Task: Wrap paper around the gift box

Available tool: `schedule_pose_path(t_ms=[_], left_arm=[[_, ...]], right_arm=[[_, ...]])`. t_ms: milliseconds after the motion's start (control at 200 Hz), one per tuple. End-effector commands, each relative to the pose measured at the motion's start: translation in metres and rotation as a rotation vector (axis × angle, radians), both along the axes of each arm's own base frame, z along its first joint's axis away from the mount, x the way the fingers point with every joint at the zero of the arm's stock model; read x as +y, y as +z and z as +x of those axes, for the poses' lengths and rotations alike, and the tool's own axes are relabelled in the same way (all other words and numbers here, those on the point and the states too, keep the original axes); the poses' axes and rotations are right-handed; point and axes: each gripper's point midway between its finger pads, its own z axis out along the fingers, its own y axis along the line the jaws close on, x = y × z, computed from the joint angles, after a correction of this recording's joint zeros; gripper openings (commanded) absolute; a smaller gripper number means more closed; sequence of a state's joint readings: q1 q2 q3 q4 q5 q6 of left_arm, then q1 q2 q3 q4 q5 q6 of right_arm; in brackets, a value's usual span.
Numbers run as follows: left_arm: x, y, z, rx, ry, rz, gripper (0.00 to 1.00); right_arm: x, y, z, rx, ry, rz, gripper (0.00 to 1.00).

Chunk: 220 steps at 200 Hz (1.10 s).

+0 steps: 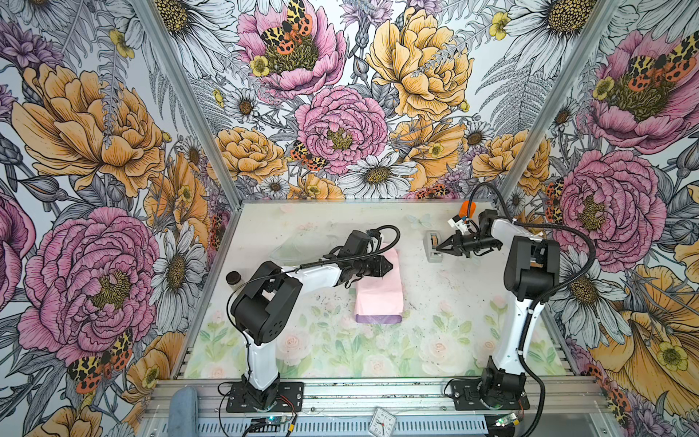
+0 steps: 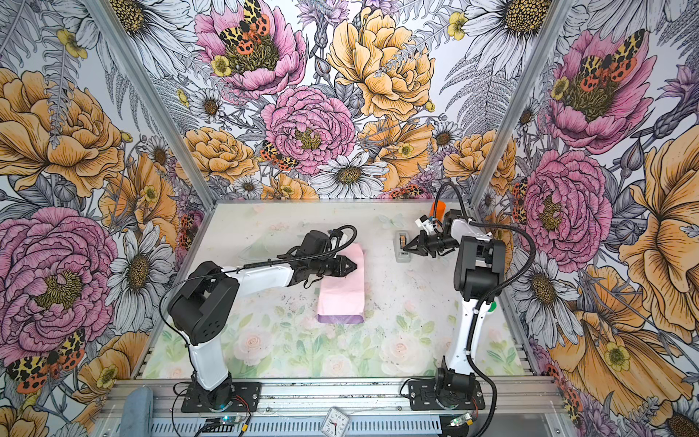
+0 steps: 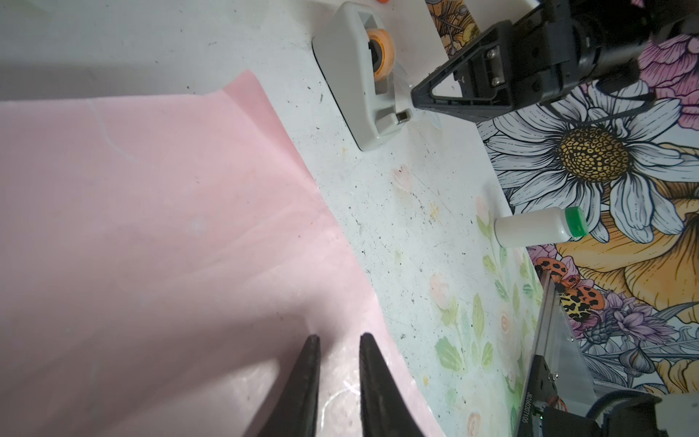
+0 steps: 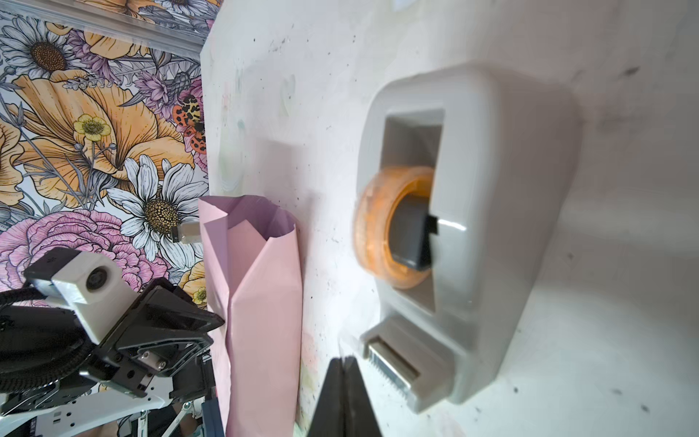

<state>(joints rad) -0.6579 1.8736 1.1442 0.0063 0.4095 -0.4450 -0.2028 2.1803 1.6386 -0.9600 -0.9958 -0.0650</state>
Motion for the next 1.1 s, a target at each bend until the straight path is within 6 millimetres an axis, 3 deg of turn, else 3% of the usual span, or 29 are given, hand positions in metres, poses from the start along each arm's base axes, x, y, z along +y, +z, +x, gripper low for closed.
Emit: schedule_pose_path(t_ms=[0,425,1096], left_arm=[[0.023,-0.045,-0.023,0.136,0.009,0.118,0.22],[0.023,-0.044,-0.023,0.132,0.008,0.12,0.22],[0.022,-0.042,-0.024,0.126,0.004,0.12,0.22]], right_arm=[[-0.002,0.023,-0.007,-0.015,-0.027,-0.003,0.0],[0.001,0.004,-0.032,0.047,-0.082,-0.01,0.0],[0.01,-0.022,-0.051,0.11,-0.093,-0.026,0.0]])
